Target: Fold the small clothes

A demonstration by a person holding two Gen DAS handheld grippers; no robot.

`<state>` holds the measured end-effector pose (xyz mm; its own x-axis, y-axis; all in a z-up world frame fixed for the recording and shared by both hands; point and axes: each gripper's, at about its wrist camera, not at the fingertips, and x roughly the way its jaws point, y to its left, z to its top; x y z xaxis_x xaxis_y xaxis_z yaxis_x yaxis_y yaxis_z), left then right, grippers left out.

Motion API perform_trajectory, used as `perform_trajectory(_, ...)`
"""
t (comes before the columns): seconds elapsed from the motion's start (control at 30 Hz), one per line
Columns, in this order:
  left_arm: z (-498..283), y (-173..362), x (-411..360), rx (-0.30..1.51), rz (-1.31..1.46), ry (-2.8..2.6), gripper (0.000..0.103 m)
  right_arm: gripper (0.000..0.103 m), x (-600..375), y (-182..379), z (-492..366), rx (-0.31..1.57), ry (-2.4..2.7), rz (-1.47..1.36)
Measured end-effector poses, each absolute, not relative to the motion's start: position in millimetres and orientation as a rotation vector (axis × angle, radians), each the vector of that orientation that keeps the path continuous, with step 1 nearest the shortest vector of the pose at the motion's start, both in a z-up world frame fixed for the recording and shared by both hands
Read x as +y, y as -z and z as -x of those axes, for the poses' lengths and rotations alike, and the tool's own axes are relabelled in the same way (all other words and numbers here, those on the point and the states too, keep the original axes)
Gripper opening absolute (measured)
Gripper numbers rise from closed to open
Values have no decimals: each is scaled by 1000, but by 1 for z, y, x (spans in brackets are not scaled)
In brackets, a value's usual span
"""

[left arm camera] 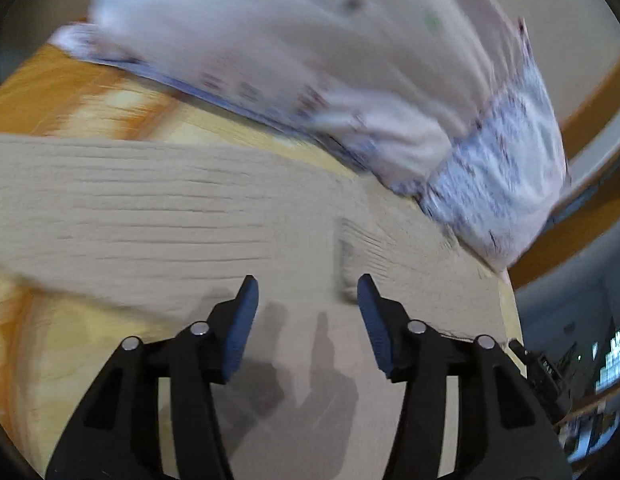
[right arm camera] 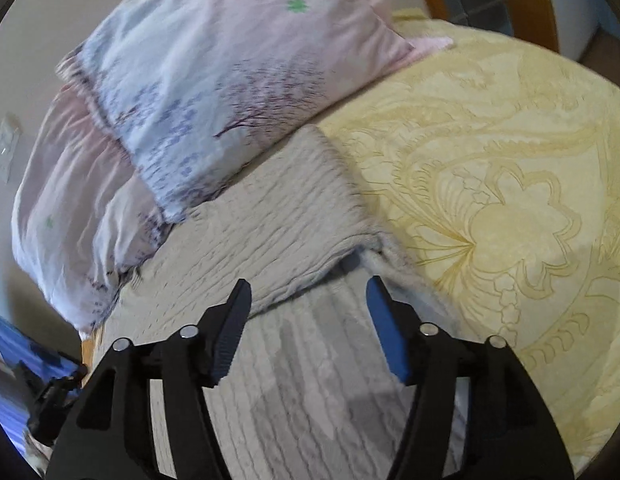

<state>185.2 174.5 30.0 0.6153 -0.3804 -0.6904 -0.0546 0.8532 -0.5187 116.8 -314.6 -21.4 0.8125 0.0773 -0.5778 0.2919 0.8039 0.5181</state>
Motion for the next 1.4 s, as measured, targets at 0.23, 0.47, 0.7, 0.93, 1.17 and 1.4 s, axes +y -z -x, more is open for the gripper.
perform_trajectory(0.23,-125,-17,319,836,796,-164,51,64,-285,18,-118,636,4,-584)
perform_trajectory(0.47,-118,9,377,762,1091,-235,39,67,-268,20,-120,659,-52,-558)
perform_trajectory(0.7,-123,16,403,693,1206,-293,25,70,-270,20,-119,654,-55,-553)
perform_trajectory(0.93,-124,2,394,613,1220,-266,6,70,-269,23,-120,669,-81,-550)
perform_trajectory(1.17,-158,-74,315,536,1101,38,5,70,-268,22,-119,651,-103,-543)
perform_trajectory(1.4,-196,-97,169,621,990,419,5,70,-270,22,-114,644,-100,-541)
